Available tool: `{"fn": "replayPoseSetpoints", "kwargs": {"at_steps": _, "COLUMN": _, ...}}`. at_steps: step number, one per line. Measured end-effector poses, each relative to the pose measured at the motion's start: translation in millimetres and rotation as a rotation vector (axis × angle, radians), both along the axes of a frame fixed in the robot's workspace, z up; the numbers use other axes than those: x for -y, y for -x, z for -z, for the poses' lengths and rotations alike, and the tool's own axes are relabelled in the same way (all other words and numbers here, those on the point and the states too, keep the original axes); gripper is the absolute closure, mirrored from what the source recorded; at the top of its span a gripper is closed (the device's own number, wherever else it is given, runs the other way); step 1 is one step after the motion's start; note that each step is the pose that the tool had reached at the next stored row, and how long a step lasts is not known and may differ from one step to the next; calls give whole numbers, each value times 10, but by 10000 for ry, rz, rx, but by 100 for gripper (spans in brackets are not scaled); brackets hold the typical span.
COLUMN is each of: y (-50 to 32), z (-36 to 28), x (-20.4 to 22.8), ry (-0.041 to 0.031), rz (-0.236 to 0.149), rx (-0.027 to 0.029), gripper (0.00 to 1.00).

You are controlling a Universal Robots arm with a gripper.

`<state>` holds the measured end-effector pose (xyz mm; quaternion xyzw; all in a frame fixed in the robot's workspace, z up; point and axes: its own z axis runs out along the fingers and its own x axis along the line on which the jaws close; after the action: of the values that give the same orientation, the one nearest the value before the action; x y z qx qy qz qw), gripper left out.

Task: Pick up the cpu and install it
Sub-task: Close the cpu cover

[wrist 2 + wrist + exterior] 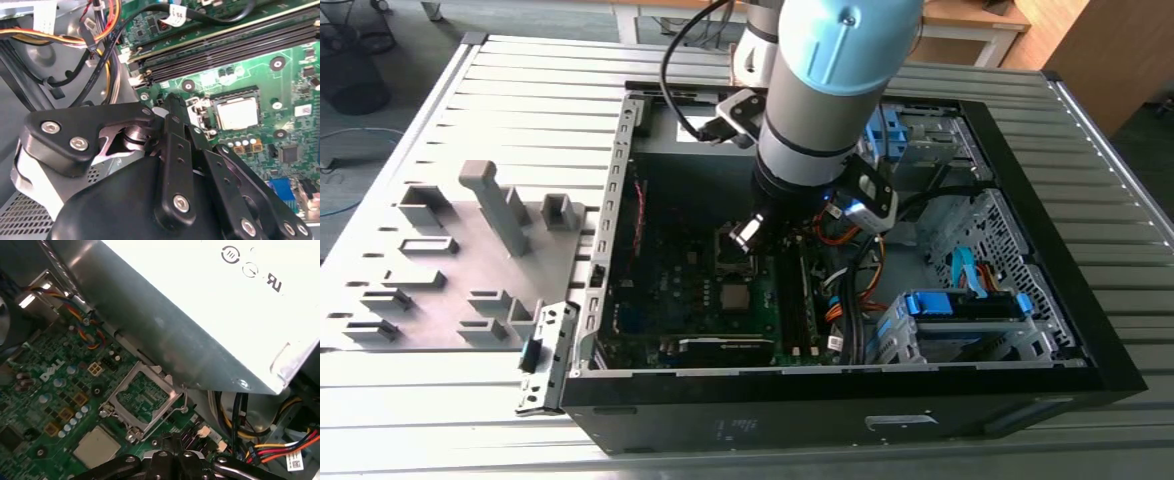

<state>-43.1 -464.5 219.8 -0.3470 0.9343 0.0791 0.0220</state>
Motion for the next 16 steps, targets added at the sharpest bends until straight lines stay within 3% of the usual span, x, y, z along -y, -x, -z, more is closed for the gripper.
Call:
{"fn": "replayPoseSetpoints", "kwargs": {"at_steps": 3, "y": -2, "z": 36, "x": -19, "ry": -70, "rz": -30, "rx": -1, "gripper": 89}}
{"fn": "replayPoseSetpoints", "kwargs": {"at_steps": 8, "y": -2, "z": 81, "x": -52, "ry": -245, "rz": -52, "rx": 0, "gripper": 89}}
{"fn": "replayPoseSetpoints", "kwargs": {"at_steps": 16, "y": -1, "z": 130, "x": -81, "ry": -371, "rz": -61, "rx": -1, "gripper": 89}}
